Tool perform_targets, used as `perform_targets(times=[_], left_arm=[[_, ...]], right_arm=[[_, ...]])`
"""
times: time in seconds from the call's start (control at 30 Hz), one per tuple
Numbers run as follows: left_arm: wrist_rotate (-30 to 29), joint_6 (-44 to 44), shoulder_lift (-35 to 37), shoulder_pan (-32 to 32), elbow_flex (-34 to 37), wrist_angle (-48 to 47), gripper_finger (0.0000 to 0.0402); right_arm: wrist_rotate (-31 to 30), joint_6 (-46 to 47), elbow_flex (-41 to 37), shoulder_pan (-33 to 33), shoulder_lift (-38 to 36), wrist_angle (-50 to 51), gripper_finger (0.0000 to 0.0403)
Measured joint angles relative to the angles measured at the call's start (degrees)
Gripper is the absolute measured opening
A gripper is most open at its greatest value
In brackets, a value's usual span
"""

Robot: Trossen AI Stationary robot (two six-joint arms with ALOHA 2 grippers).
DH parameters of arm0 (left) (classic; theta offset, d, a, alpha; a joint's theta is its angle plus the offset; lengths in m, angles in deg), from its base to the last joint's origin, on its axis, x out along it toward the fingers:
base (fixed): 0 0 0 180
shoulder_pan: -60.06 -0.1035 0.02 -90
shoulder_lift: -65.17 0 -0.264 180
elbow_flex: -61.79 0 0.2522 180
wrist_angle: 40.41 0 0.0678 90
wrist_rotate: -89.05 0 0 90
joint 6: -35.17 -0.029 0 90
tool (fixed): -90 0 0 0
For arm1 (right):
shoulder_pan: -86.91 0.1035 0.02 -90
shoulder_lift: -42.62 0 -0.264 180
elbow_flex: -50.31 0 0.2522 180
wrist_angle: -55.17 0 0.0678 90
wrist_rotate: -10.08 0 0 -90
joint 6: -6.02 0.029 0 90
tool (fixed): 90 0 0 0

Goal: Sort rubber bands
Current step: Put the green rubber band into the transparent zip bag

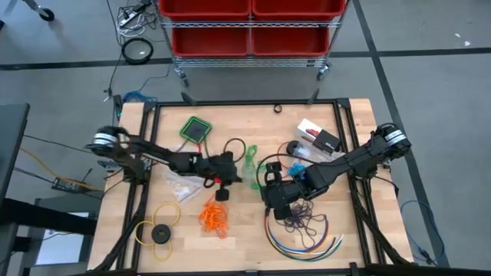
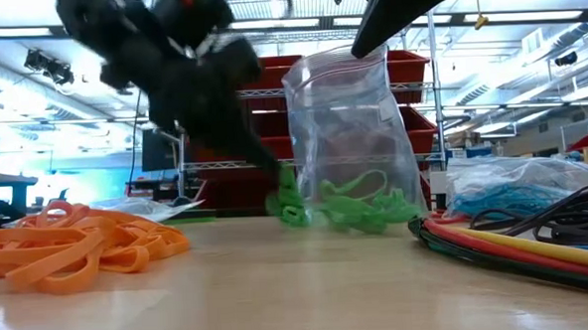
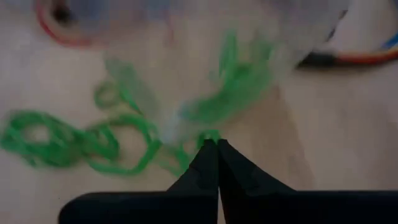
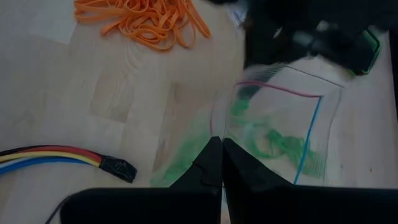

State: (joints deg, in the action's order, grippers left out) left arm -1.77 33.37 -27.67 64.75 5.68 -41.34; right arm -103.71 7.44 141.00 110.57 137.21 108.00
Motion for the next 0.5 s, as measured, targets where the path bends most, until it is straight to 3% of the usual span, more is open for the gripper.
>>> perform_targets(times=[0.27,0.5], left_arm=[[-3.77,-2.75,12.51,2.53,-0.08,-0.51,0.0001],[-3.21,-4.21,16.27,3.31,-0.11,1.8,0.0001]], right_arm=[[-0.02,0.06,0.0,0.0,0.0,-0.31,0.0],[-0.04,0.04,0.0,0.0,0.0,-0.37,0.0]])
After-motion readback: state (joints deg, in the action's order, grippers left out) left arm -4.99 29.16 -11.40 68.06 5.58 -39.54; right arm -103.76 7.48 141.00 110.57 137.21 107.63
